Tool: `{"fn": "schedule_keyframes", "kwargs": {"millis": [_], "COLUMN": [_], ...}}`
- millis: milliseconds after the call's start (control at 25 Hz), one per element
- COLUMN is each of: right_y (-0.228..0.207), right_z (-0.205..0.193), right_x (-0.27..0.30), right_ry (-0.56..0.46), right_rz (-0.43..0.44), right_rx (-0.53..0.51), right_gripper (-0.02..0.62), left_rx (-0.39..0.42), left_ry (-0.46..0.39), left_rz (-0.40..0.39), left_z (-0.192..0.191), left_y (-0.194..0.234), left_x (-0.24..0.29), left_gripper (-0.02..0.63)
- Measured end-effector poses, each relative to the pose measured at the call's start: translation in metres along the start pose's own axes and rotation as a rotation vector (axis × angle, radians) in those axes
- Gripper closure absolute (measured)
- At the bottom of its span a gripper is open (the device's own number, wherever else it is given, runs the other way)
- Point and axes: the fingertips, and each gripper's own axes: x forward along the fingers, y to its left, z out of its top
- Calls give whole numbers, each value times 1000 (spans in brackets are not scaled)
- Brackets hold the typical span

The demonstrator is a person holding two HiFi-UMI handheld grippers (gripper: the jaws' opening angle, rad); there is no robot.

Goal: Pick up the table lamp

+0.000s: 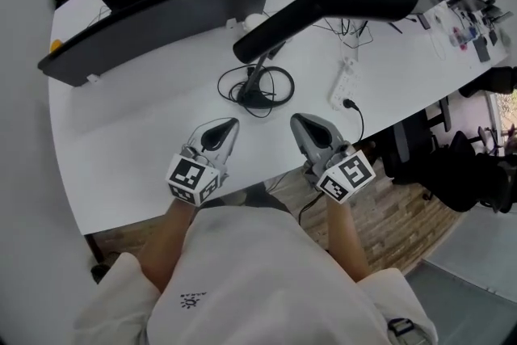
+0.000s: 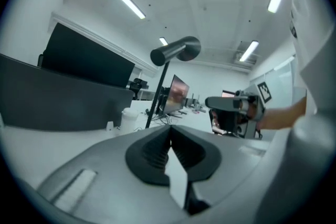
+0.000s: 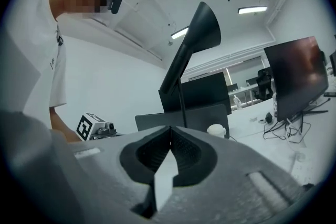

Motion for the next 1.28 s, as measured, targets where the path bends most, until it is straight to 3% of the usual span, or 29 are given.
{"fn": "schedule_keyframes", "kwargs": {"millis": [360, 920, 960, 1000, 1280], "right_y": [-21, -35, -36, -37, -45], "right_z": [15, 5, 4, 3, 1], "right_x": [33, 76, 78, 80, 93], "right_ry": [13, 19, 22, 25, 20], "right_rz": [114, 188, 194, 202, 224], "right_rx": [-99, -150, -147, -145, -157], "right_gripper": [592, 584, 576, 511, 506], "left_rx": [-9, -1, -6, -10, -14], "left_ry": [-19, 19, 19, 17, 3], "left_rz": [145, 210, 215, 222, 287], "left_z": [-17, -62, -64, -66, -72], "left_y": [28, 51, 52, 55, 74], "left_x": [39, 97, 101, 105, 119], "left_gripper": [581, 529, 521, 512, 495]}}
